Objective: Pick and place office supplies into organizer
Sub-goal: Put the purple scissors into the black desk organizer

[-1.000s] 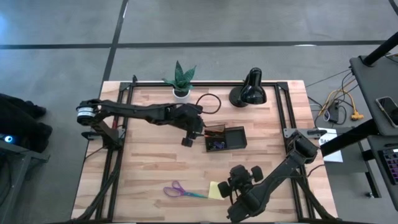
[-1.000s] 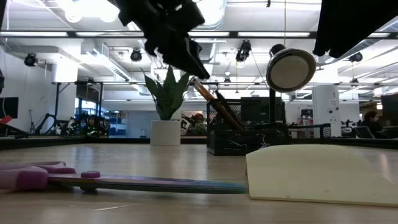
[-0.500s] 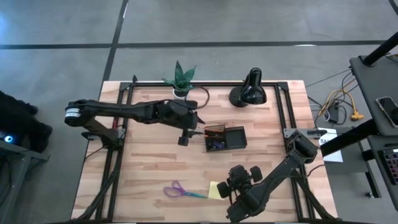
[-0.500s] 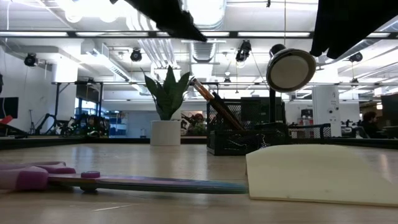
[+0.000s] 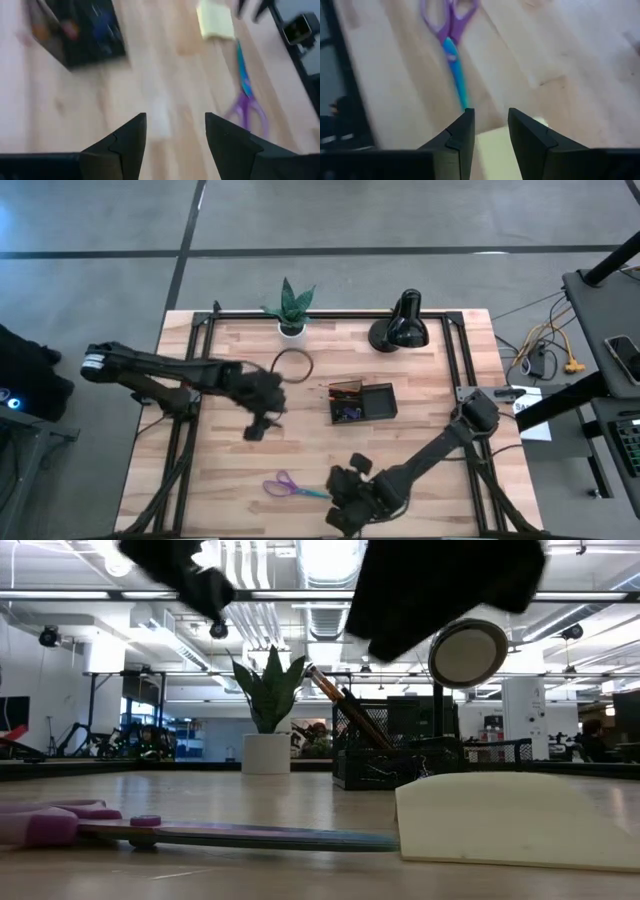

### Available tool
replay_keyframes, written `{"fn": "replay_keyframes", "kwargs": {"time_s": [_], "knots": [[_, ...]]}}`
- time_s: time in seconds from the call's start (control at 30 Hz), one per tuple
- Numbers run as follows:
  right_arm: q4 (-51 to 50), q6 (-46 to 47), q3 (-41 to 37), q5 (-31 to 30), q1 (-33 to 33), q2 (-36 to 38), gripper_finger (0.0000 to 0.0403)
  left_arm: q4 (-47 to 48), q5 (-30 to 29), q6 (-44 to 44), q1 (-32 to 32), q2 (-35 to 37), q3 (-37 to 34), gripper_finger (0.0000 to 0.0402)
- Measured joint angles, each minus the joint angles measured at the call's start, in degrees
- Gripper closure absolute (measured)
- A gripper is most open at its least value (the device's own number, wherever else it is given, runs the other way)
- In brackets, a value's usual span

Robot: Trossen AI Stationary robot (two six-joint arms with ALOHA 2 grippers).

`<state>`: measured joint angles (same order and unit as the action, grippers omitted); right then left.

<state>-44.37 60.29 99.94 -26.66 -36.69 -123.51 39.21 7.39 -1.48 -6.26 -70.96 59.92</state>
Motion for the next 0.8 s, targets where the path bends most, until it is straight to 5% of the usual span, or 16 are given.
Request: {"fn": "replay_keyframes", "kwargs": {"time_s": [0.17,0.37,0.8], "knots": [[2.9,-4.4,0.0,3.1,3.8,-1.1,0.0291,0.1,-0.3,12.1,-6.5,5.8,-10.2,0.0219],[19.3,-18.2,0.1,8.7,7.9,-1.9,0.0291,-9.6,-0.6,26.3,-14.9,13.3,-22.1,0.0219],[33.5,-18.0,2.1,19.4,10.8,-10.3,0.0291,-34.2,-4.5,39.0,-26.5,15.7,-38.7,0.022]]}}
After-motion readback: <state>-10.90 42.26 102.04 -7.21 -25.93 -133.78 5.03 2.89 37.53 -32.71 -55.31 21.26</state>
